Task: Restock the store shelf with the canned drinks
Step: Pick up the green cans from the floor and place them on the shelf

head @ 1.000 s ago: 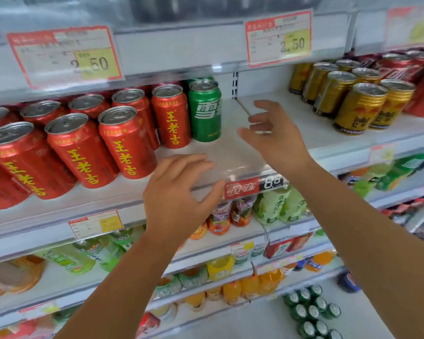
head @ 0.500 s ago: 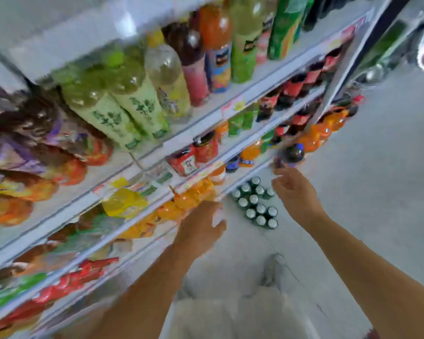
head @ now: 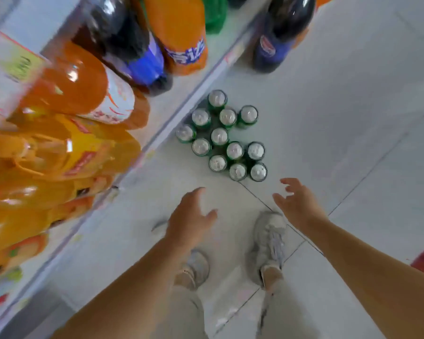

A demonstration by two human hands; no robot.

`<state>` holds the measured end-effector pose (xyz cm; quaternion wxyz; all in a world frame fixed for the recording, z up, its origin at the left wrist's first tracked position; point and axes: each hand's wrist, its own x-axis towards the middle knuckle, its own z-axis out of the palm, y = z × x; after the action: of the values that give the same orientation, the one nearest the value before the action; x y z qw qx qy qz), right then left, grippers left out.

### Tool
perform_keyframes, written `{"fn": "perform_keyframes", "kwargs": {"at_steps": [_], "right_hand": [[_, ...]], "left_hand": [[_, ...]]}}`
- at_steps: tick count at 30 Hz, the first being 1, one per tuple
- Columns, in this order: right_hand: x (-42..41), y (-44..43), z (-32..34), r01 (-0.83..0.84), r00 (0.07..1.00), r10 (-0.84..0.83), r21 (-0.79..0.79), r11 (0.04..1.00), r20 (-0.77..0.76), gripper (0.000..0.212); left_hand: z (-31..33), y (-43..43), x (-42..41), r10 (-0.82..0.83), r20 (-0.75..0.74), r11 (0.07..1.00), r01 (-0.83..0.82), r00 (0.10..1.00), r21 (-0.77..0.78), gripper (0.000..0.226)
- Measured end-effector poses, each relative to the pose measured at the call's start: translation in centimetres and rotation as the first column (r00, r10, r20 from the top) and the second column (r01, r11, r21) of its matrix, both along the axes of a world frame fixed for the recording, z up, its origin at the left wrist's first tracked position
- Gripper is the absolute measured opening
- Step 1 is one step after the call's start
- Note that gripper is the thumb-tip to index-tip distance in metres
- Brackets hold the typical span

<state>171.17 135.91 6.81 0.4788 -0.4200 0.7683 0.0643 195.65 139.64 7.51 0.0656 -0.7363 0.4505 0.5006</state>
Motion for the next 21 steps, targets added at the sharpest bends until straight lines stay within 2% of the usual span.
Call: {"fn": "perform_keyframes", "kwargs": {"at_steps": [5,10,13,16,21], "right_hand": [[0.5,0.2,-11.9,0.008,1.0,-0.008,-0.002,1.0,0.009,0.074],[1.2,-0.2,-17.1,0.039,0.997,-0.031,-0.125,0.991,0.068,0.092],[1.6,-0.6,-18.1,0.037,0.997,-0.023,-0.184,0.982,0.078,0.091],[1.9,-1.2,-18.3,0.037,0.999,-0.029,-0.187,0.982,0.043,0.08],[1.2,-1.7,-16.8,-0.001,0.999,-0.005,-0.145,0.989,-0.036,0.071]], "left_hand": [[-11.9,-4.0,-0.9,-0.024,0.028,0.986,0.028,0.999,-0.164,0.084],[-17.2,-5.6,-2.2,-0.08,0.107,0.952,0.107,0.991,-0.285,0.088],[-18.6,-5.3,-2.9,-0.068,0.177,0.93,0.127,0.982,-0.345,0.086],[-19.3,-5.3,-3.4,-0.005,0.183,0.91,0.081,0.983,-0.407,0.083],[-18.1,-5.3,-2.9,0.057,0.149,0.934,0.0,0.987,-0.357,0.075]]}}
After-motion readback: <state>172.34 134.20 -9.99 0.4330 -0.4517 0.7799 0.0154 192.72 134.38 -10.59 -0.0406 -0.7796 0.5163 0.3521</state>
